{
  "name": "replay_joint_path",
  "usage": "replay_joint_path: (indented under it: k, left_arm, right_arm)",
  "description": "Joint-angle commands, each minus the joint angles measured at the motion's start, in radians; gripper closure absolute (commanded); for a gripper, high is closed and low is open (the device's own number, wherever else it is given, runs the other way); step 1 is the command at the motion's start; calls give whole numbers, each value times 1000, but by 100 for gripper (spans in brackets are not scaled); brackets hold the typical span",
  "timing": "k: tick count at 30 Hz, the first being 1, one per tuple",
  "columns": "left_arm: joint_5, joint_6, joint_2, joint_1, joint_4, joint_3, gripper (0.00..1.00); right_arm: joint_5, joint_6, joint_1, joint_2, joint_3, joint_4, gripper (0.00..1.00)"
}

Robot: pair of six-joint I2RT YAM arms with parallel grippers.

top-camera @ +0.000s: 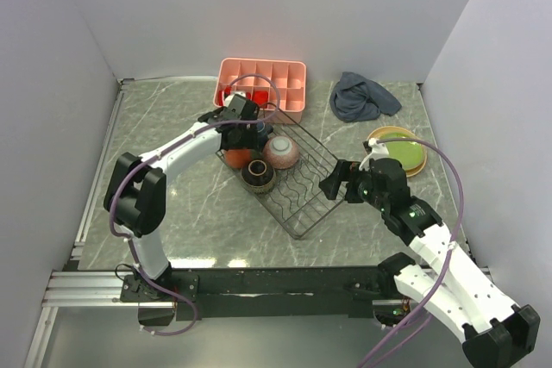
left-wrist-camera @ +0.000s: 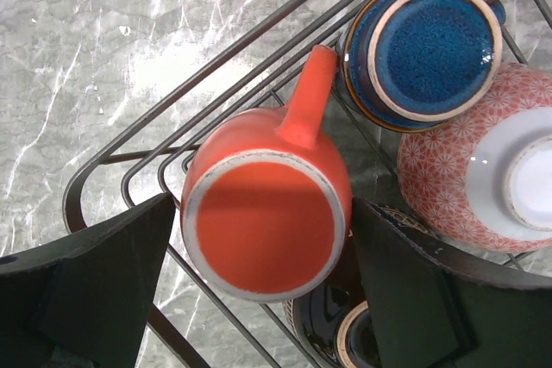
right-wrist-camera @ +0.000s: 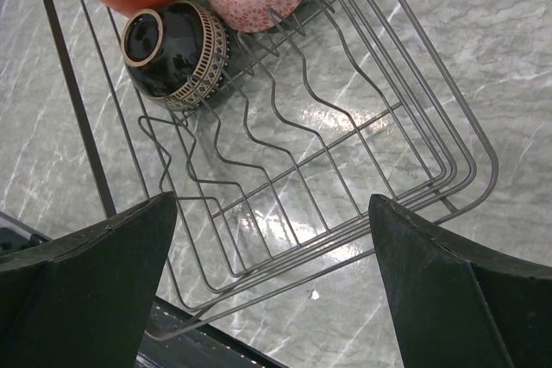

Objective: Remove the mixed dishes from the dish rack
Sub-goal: Pick up the cup from the dish rack.

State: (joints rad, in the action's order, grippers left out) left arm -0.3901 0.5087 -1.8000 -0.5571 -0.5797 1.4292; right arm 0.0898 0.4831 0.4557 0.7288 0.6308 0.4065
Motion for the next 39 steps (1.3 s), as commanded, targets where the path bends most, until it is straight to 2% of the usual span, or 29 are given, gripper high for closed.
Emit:
replay_joint_path:
  k: [1, 10, 20, 24, 29, 39]
  left_arm:
    - [14, 4, -24, 5, 14, 10, 11]
    - [25, -6, -44, 6, -29, 30, 13]
    - [28, -13, 44, 6, -40, 39, 47]
    - [30, -21, 86, 6, -51, 45, 54]
    - [27, -27, 131, 6, -54, 48, 60]
    - [54, -21, 237, 17, -34, 24, 63]
  right_arm:
    - [-13, 12, 5, -20, -3, -29, 0]
    - [-13, 18, 6, -34, -22, -28, 0]
    - [-15, 26, 5, -45, -33, -29, 0]
    - [-13, 28, 5, -42, -37, -38, 0]
    - [-10, 28, 6, -29, -36, -49, 0]
    - [39, 29, 5, 0, -20, -93, 0]
